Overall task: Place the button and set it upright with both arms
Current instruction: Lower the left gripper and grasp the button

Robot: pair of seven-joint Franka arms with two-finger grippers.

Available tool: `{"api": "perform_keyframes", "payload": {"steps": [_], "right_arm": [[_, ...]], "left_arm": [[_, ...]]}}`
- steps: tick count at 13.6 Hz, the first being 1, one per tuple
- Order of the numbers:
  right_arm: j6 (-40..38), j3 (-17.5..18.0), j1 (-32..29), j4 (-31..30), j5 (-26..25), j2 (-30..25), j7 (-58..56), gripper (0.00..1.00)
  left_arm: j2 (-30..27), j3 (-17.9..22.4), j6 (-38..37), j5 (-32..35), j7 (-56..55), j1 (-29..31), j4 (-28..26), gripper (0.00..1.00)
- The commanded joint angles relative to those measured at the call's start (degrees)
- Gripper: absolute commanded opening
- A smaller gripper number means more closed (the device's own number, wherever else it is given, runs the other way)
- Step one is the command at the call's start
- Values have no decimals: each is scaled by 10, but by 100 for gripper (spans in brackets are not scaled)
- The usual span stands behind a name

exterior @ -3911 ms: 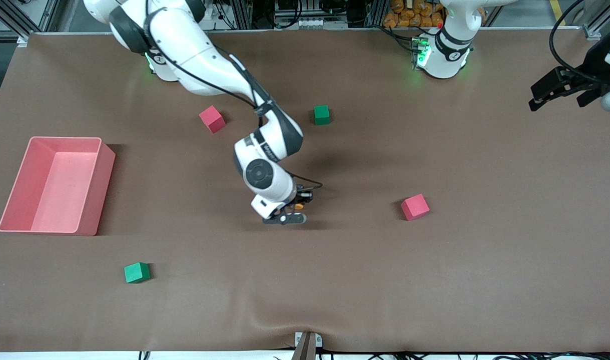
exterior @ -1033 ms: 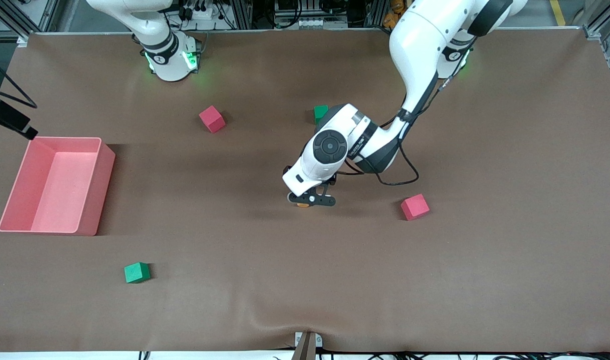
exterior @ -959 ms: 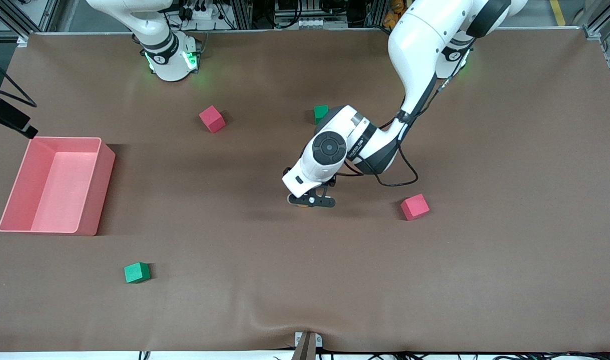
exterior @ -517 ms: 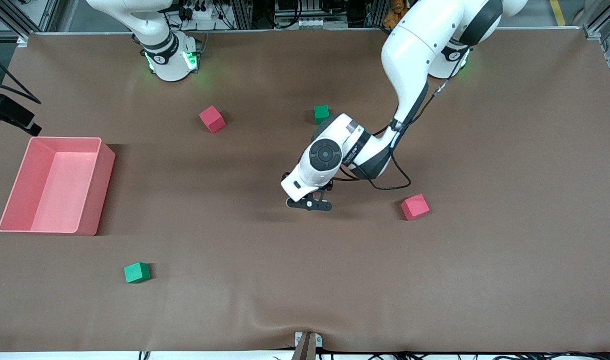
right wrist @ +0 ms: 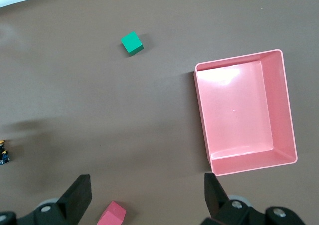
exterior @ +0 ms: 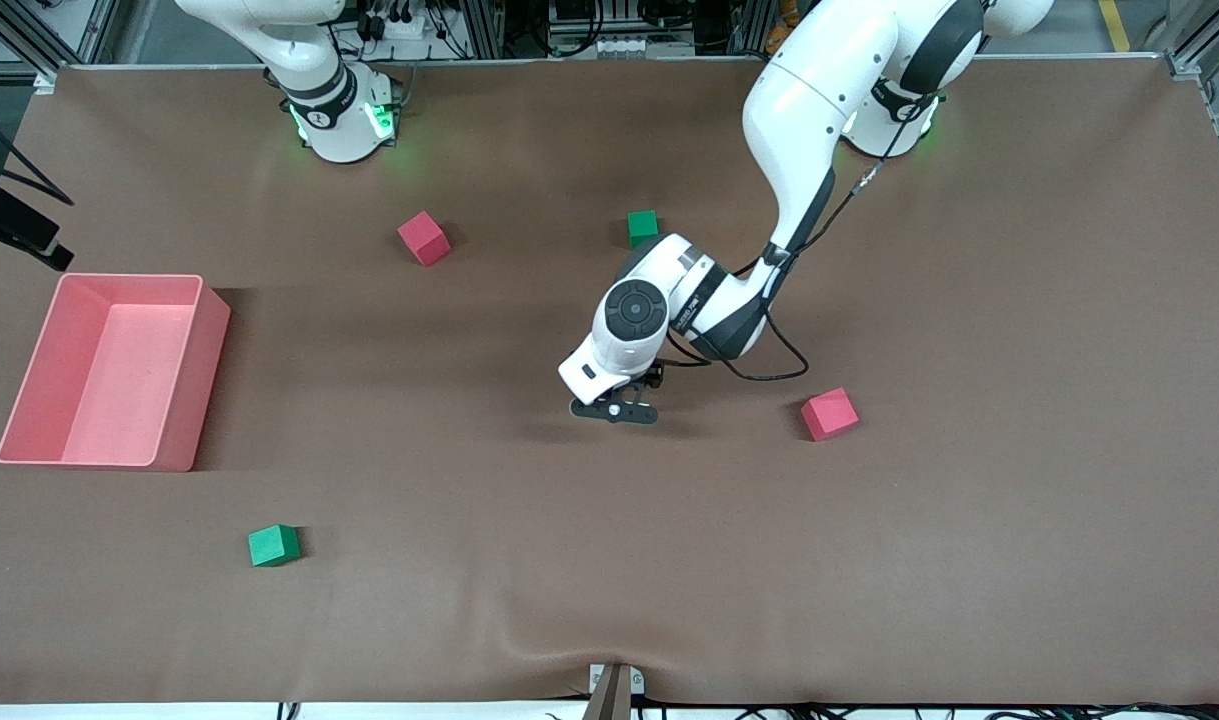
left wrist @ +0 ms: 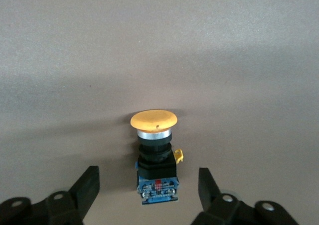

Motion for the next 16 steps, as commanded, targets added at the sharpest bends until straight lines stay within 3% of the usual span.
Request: {"api": "perform_keyframes", "payload": {"steps": [1,6,9,12,14,16], "right_arm": [[-4,14,-12,10,-8,4,-8,100],[-5,16,-11,36,-10,15,-9,100],[-18,16,-9,46,-13,20,-10,100],[-20,17,-5,52,-14,25,-9,100],[-21,17,-5,49,-11,26,-8,100],[-21,17,-6,48,-11,26,-9,100]], "left_arm": [[20,9,10,3,4,-8,20,79],[23,8,10,2,3,-13,19,74],[23,8,10,2,3,-13,15,61],[23,7,10,1,3,-13,16,59],[24,7,10,1,4,-13,16,51],[24,7,9,2,4,-13,14,35]]}}
